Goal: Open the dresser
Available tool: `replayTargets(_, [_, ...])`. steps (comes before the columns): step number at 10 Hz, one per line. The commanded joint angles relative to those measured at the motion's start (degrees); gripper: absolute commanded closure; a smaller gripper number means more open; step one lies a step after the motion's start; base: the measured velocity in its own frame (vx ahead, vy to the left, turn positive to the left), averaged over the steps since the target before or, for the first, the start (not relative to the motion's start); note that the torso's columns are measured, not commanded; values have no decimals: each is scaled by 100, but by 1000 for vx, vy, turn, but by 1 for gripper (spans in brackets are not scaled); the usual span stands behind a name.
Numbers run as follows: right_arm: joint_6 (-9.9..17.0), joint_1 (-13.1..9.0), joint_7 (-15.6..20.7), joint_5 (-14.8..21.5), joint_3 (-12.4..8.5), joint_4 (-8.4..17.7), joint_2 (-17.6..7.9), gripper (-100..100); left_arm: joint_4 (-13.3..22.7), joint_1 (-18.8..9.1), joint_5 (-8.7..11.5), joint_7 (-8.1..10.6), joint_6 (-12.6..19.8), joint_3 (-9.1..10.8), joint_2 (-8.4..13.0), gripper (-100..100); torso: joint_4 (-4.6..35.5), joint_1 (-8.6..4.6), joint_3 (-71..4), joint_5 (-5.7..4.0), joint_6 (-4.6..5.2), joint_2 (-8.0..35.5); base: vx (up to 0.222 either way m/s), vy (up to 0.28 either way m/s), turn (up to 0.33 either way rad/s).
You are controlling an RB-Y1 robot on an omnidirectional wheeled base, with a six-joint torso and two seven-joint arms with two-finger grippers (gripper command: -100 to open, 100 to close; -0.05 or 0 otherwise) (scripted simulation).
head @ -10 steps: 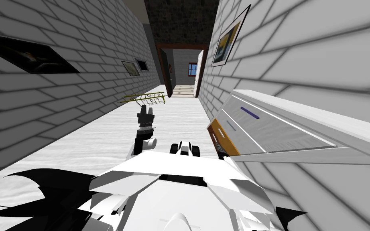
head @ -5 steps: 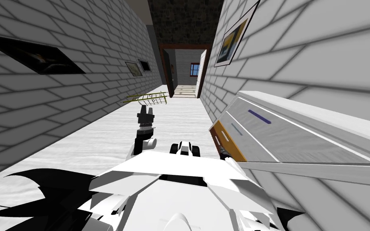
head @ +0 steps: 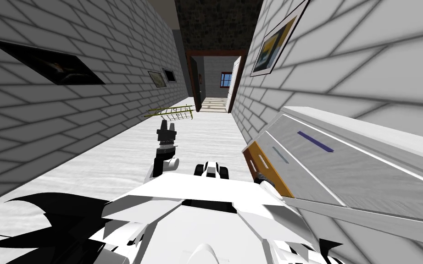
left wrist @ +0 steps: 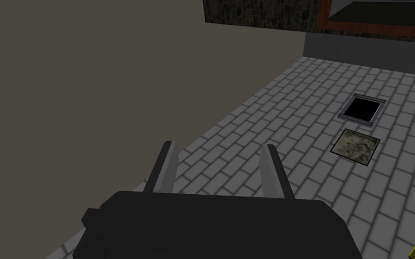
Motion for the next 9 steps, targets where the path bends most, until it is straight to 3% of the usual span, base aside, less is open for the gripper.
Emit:
replayTargets(1, [348, -20, 205, 35, -25, 144, -147, -100, 0, 0, 0, 0, 0, 0, 0, 0, 2, -1, 3, -1, -1, 2, 79, 15, 39])
replayTargets(2, [554, -113, 257, 208, -73, 392, -237, -100, 0, 0, 0, 0, 0, 0, 0, 0, 1, 2, 3, -2, -1, 2, 95, 28, 81])
replayTargets(5, [753, -204, 307, 373, -120, 626, -327, -100, 0, 0, 0, 0, 0, 0, 0, 0, -1, 6, -5, 1, -2, -11, 83, 13, 46])
replayTargets(8, [1275, -450, 442, 816, -253, 1236, -604, -100, 0, 0, 0, 0, 0, 0, 0, 0, -4, 17, -10, 4, -2, -20, 130, 35, 90])
replayTargets(9, [1277, -450, 442, 816, -253, 1236, -604, -100, 0, 1, 0, 0, 0, 0, 0, 0, -6, 10, -13, 3, 0, -22, 98, 8, 20])
